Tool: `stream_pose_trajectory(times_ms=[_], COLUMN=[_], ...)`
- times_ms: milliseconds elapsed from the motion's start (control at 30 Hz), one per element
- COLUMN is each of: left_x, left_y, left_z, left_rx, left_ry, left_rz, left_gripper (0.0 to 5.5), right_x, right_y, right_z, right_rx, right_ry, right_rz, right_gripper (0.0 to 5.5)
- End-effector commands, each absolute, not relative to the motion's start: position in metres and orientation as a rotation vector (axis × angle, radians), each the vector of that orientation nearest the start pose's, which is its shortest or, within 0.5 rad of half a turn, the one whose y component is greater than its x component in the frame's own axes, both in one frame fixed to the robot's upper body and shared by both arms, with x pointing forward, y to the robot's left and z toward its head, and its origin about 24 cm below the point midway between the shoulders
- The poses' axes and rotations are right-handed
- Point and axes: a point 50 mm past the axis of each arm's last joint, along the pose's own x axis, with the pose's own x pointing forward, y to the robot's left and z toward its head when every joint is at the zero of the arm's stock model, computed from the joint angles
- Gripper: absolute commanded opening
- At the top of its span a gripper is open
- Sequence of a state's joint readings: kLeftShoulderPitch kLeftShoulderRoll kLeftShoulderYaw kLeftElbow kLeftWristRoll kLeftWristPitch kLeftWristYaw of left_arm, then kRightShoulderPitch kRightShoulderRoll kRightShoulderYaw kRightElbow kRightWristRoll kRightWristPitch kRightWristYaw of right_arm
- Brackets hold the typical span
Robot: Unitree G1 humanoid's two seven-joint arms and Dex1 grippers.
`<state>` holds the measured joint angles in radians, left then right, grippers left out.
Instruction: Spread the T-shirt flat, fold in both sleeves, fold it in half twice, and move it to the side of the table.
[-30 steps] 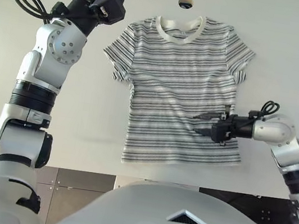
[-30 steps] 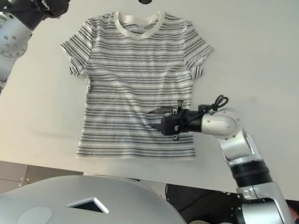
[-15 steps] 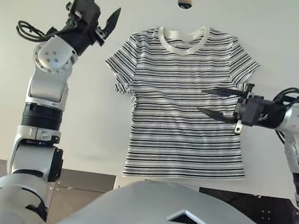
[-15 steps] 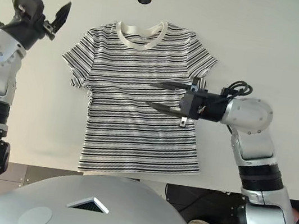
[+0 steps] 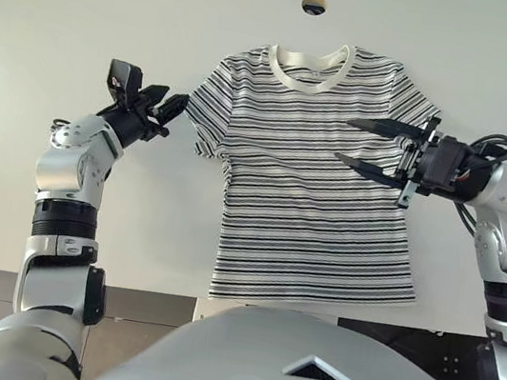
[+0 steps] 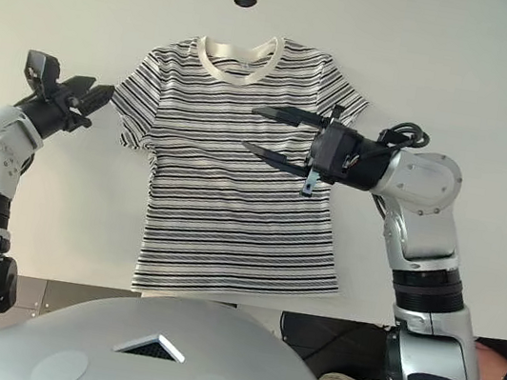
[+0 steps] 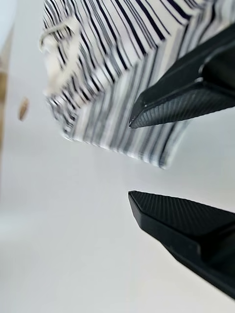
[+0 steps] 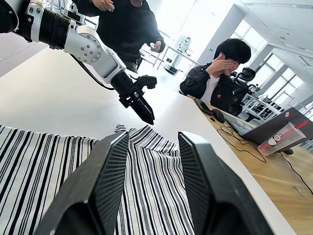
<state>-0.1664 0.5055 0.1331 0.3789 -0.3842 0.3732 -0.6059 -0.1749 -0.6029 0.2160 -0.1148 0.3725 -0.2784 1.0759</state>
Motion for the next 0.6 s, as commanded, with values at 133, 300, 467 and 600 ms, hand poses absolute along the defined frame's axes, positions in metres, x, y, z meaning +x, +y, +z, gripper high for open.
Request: stream_pose_trajectory(times_ms=[133, 300, 467, 600], left_x=[0.257, 0.255, 0.254, 0.254], left_y=[0.269, 0.263, 0.255, 0.254], left_z=[-0.002, -0.008, -0.009, -0.007], left_rx=[-0.122, -0.147, -0.166, -0.171], left_ry=[0.59, 0.614, 0.616, 0.614], left_rz=[-0.331, -0.361, -0.398, -0.408], left_gripper=[2.44, 2.44, 1.71, 1.08], right_x=[0.236, 0.236, 0.237, 0.238], right_y=[-0.15, -0.149, -0.15, -0.15], right_z=[0.12, 0.119, 0.119, 0.119], right_rx=[-0.464, -0.466, -0.471, -0.473], right_ry=[-0.297, -0.295, -0.294, -0.295], right_rz=[1.358, 1.356, 1.345, 1.343], right_gripper=[1.86, 1.86, 1.86, 1.86])
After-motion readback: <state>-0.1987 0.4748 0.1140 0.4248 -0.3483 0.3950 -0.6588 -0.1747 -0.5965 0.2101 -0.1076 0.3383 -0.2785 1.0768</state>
